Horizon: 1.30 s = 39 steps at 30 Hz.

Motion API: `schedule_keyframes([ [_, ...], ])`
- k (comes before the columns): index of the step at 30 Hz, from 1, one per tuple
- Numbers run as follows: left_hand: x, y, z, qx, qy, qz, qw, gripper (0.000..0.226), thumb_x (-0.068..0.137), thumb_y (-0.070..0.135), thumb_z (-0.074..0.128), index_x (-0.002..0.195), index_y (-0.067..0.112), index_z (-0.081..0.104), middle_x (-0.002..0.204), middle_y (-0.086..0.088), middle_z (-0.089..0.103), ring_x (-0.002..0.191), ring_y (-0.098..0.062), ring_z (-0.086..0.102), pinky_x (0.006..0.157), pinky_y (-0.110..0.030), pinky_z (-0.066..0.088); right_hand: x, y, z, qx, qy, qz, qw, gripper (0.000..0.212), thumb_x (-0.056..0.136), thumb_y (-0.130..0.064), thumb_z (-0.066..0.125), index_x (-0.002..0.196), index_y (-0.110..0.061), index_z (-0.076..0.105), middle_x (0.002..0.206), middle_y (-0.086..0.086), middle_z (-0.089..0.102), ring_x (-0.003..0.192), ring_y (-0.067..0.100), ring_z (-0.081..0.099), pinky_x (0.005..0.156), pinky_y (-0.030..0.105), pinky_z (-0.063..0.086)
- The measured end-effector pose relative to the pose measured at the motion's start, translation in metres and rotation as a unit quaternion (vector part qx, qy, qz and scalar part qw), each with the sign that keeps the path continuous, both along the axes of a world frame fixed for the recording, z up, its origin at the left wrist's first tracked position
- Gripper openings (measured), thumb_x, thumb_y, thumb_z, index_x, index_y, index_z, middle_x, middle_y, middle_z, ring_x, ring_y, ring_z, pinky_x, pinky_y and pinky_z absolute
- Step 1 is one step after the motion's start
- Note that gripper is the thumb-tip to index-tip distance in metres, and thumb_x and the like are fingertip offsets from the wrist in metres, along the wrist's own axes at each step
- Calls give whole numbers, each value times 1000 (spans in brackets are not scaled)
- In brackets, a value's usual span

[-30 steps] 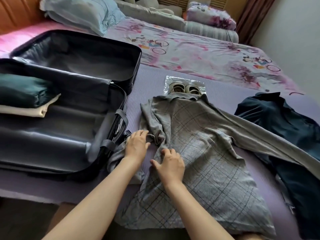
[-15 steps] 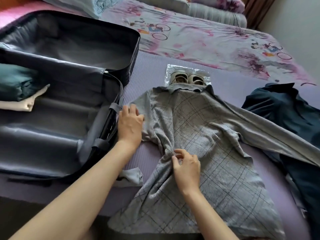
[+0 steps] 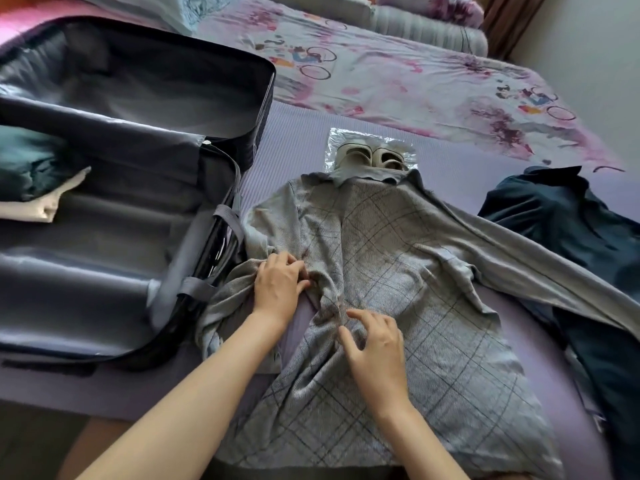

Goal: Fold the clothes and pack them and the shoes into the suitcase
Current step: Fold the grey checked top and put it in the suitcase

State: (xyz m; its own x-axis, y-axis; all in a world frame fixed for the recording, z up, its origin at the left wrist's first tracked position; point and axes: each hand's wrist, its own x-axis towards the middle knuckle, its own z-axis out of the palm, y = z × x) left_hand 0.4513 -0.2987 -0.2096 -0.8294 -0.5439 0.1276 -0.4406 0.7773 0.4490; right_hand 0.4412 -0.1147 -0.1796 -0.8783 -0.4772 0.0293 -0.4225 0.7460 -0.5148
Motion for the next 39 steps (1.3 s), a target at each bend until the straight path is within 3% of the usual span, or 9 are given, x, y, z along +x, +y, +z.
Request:
schedule_keyframes([
  [6, 7, -34, 16, -109, 17, 51, 993, 12, 81, -5, 59, 83, 6, 64, 91, -12, 57, 89, -30, 55, 67, -37, 49, 7, 21, -13, 95, -27, 73, 992, 50, 99, -46, 37, 146, -30, 33, 155, -15, 21, 144, 3, 9, 116, 25, -2],
  [11, 26, -20, 34, -106, 63, 21, 992, 40, 63, -22, 61, 90, 7, 66, 106, -14, 57, 99, -32, 55, 73, -41, 54, 12, 25, -13, 51, -28, 89, 994, 49, 99, -44, 37, 146, -31, 31, 155, -19, 11, 142, -3, -1, 118, 25, -2],
  [16, 70, 30, 29, 119, 106, 78, 984, 20, 86, 3, 61, 105, 10, 59, 103, -4, 52, 88, -19, 55, 82, -33, 49, 20, 41, -17, 7, -12, 80, 997, 47, 97, -39, 46, 143, -33, 36, 154, -16, 16, 143, 1, 4, 119, 26, 7],
  [19, 103, 45, 24, 207, 46, 113, 971, 23, 91, 21, 59, 112, 15, 54, 103, -1, 55, 88, -16, 53, 79, -27, 42, 35, 55, -17, 14, -7, 87, 996, 56, 92, -58, 28, 144, -37, 30, 154, -20, 10, 142, -4, 0, 114, 19, 0],
  [22, 122, 54, 18, 209, -8, 106, 972, 25, 93, 31, 54, 113, 17, 55, 105, 2, 55, 92, -14, 52, 80, -26, 42, 54, 65, -24, 42, -20, 118, 992, 71, 80, -66, 10, 145, -40, 22, 153, -23, 2, 137, -10, -11, 109, 11, -10],
  [24, 126, 57, 16, 213, -11, 106, 971, 24, 93, 31, 54, 112, 17, 57, 107, 1, 56, 94, -15, 54, 82, -27, 43, 63, 67, -28, 102, -19, 130, 986, 68, 82, -64, 17, 143, -38, 31, 155, -16, 11, 138, -4, -4, 110, 10, -10],
  [28, 130, 65, 17, 222, -5, 122, 967, 25, 93, 28, 55, 115, 17, 56, 109, 0, 61, 100, -19, 57, 88, -31, 43, 67, 64, -36, 162, -36, 113, 980, 54, 84, -52, 38, 127, -25, 58, 138, 2, 52, 132, 17, 31, 111, 26, 5],
  [34, 132, 80, 18, 175, -45, 114, 977, 35, 88, 31, 63, 118, 17, 53, 94, 5, 63, 94, -16, 60, 77, -26, 41, 69, 69, -42, 193, 2, 135, 972, 58, 82, -45, 40, 136, -24, 43, 145, 5, 45, 135, 20, 28, 112, 31, 7],
  [39, 143, 63, 25, 312, 43, 144, 938, 10, 86, 22, 66, 92, 14, 66, 86, 1, 66, 85, -16, 61, 67, -23, 39, 70, 73, -40, 206, -9, 138, 969, 58, 83, -44, 40, 138, -25, 43, 143, 1, 47, 135, 18, 28, 111, 31, 7],
])
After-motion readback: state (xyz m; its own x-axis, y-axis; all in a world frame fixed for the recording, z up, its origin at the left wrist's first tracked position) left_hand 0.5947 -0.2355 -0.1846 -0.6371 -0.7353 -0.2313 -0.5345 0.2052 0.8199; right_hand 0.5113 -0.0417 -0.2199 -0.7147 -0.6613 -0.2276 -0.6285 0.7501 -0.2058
